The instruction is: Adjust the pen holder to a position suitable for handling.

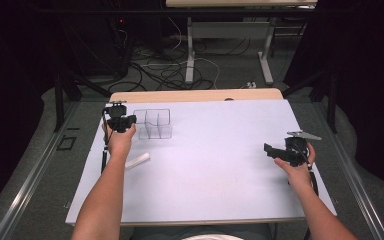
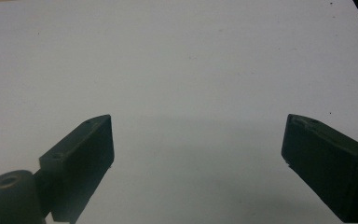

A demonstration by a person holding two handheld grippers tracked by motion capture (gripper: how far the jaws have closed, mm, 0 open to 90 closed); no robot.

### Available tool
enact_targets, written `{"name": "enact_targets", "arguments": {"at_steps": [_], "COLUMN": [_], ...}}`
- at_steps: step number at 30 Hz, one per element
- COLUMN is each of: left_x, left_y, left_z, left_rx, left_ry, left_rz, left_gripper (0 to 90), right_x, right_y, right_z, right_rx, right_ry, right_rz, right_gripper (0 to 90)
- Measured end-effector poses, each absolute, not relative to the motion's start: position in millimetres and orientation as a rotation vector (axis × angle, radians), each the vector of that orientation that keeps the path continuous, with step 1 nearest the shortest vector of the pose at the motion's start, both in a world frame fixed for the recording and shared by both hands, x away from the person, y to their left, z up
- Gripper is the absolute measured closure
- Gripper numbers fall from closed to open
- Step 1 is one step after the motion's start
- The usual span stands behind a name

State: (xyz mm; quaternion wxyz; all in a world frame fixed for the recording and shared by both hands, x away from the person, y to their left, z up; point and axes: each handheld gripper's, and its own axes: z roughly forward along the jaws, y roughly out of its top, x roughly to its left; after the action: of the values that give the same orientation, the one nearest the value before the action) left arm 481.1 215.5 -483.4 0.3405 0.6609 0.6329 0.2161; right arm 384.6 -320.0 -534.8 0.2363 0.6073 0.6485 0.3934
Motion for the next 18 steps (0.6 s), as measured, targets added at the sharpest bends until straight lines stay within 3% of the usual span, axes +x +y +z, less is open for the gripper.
{"name": "enact_targets", "arguments": {"at_steps": [18], "left_x": [466.1], "left_y": [169.1], "left_z": [-484.6], "left_rx": [1.692], "left_ry": [1.624], "left_rz": [0.488], "left_gripper": [84.5], "right_x": [384.3], "right_y": [-317.5], "right_z": [-534.6], "right_rx": [1.663], "right_ry": [1.786], "right_rz": [1.082], "right_gripper": [11.5]}}
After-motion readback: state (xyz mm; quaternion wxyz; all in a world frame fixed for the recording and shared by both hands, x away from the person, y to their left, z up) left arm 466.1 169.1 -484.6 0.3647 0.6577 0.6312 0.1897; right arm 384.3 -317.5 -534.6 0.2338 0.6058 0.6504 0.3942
